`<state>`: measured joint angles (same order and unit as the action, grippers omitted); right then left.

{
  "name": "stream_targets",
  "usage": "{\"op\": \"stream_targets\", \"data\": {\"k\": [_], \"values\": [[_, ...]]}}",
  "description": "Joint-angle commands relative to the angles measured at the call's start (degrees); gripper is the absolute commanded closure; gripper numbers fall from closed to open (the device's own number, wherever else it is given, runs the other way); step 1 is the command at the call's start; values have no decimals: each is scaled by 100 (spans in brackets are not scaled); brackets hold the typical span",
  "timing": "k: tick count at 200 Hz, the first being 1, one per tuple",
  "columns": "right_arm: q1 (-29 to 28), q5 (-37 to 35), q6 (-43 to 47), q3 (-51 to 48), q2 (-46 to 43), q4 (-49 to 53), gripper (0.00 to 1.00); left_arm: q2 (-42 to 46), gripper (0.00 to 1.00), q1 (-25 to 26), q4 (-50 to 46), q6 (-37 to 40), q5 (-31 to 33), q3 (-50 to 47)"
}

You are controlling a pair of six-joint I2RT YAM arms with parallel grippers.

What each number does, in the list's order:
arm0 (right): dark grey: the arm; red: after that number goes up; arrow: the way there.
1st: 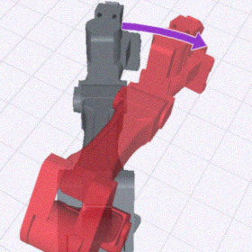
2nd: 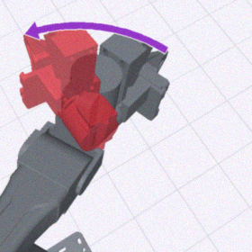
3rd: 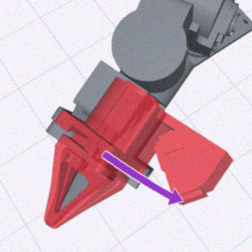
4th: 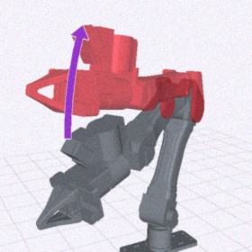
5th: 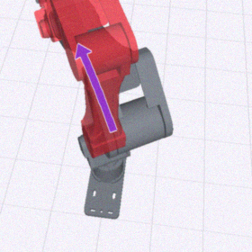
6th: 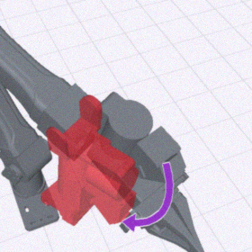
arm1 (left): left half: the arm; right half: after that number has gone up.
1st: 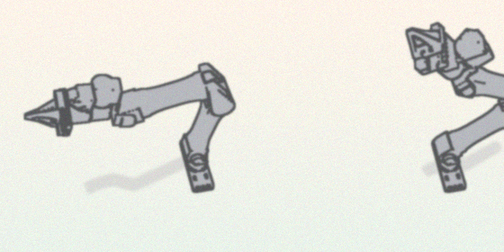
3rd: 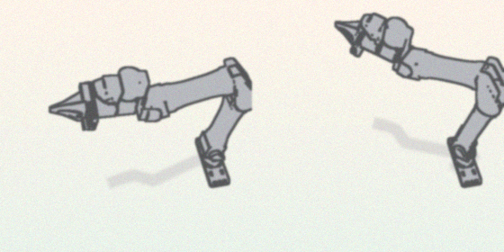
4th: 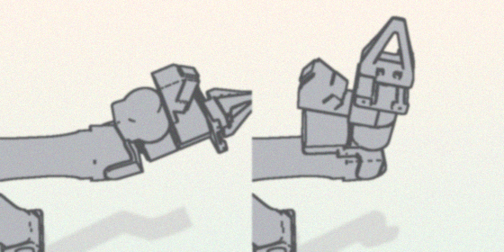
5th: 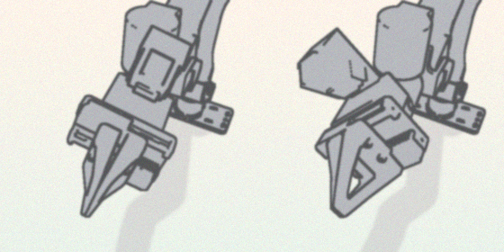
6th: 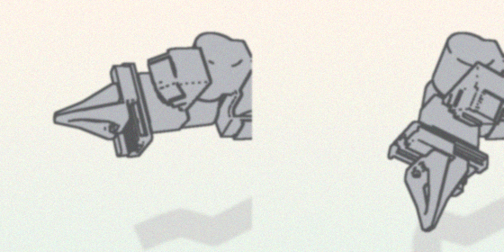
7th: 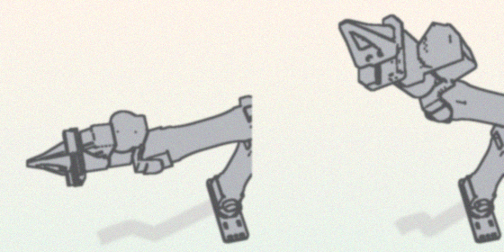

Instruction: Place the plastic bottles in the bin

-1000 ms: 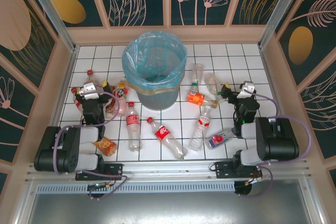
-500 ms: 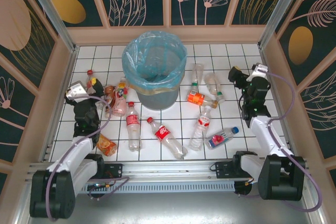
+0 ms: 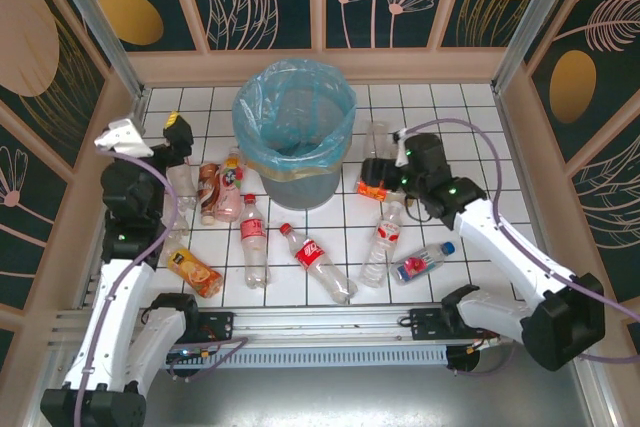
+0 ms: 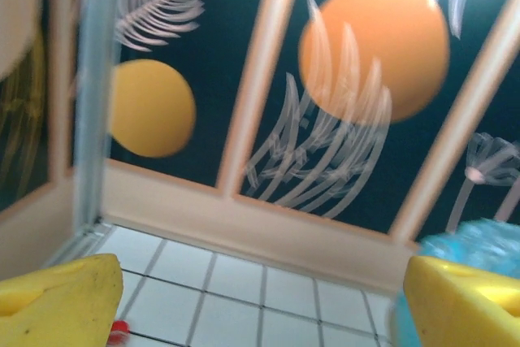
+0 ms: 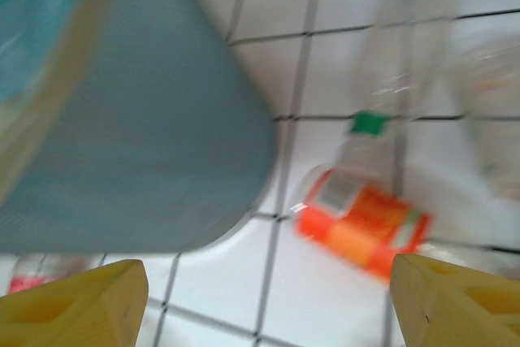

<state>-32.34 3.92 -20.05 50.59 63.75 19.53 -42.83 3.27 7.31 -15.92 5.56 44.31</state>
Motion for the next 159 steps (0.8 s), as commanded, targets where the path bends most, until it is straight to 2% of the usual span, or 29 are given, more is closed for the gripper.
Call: {"op": "stream_targets", "data": {"k": [1, 25, 36, 57, 104, 159], "values": [[-931, -81, -132, 25, -242, 496, 21, -64, 10, -28, -1416, 474, -1542, 685], [-2054, -448, -91, -159, -122, 224, 20, -35, 10, -29, -1935, 971, -2595, 1046], [-2517, -992, -154, -194, -24, 142, 17, 48, 10, -28, -1962, 1137, -3052, 1062], [-3201, -1644, -164, -289, 173, 48, 16, 189, 10, -28, -1869, 1215, -3443, 961], [-3575, -1147, -117, -472, 657, -46, 15, 49, 10, -28, -1892, 1123, -3459, 929], [-3770, -1112, -77, -118, 1719, 26, 12, 4, 10, -28, -1856, 983, -3239, 885]]}}
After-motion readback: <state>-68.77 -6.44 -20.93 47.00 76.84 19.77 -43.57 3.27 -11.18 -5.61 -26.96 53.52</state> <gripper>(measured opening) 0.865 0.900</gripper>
